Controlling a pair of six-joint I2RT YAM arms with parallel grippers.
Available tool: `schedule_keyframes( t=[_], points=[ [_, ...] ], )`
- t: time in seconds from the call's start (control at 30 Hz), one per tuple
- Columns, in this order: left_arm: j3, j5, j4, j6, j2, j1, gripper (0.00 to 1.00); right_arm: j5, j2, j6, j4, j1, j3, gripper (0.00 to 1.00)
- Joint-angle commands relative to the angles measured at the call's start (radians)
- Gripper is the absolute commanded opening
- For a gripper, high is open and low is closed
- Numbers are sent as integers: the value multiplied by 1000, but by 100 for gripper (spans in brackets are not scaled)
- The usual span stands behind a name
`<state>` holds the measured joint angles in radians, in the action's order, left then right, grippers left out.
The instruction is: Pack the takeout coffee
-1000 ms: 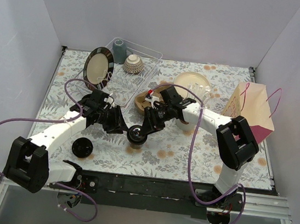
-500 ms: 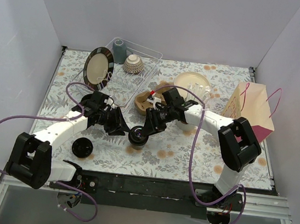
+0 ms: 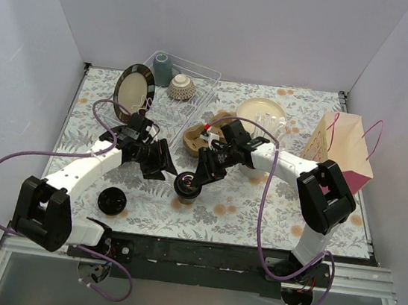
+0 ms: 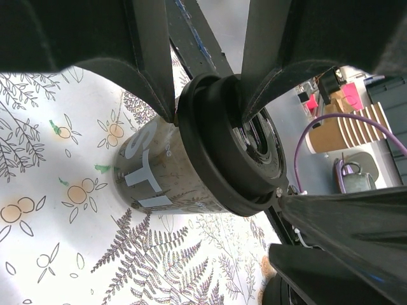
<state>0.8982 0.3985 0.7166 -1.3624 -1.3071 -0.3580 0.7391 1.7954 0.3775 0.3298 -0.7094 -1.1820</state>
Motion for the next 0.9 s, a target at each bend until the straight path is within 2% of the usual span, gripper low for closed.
schedule_keyframes(
  t=[0.0,0.13,0.27,0.4,0.7,0.87],
  points=[
    [25,-26,70,22,66,-1,50,-138,45,-26,68,-19,22,33],
    [-57,-7,54,-15,149,-1,49,-138,47,-12,68,-19,24,33],
    [-151,57,-29,-55,195,-1,48,-136,44,-6,60,-19,22,33],
    [-174,79,-104,-78,223,-1,48,-133,50,1,57,-19,21,33],
    [-225,13,-141,-53,131,-1,45,-126,56,12,45,-21,16,32],
    [-249,-33,-94,-56,57,-1,44,-126,58,3,41,-19,35,32]
  ],
)
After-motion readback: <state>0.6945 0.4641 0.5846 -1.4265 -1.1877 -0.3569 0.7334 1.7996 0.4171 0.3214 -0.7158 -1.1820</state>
